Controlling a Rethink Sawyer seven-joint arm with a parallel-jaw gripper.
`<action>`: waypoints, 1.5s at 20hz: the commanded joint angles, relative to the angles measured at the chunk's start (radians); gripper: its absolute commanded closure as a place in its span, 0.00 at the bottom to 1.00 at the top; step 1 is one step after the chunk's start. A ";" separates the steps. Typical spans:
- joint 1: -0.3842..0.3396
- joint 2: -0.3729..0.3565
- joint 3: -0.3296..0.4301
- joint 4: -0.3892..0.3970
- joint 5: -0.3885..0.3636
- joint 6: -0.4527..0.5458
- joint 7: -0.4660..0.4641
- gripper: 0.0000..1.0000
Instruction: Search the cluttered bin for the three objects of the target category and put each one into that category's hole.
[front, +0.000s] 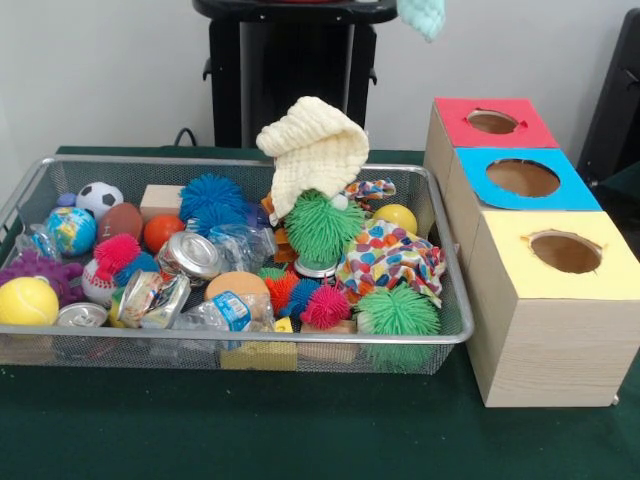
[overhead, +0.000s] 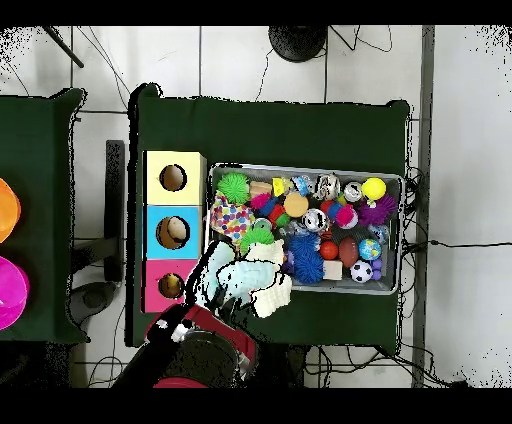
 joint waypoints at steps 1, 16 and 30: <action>-0.045 -0.002 0.020 0.045 0.195 0.156 -0.498 1.00; -0.096 0.093 -0.006 0.232 0.211 -0.087 -0.534 1.00; -0.153 0.166 0.065 0.303 0.206 -0.240 -0.544 1.00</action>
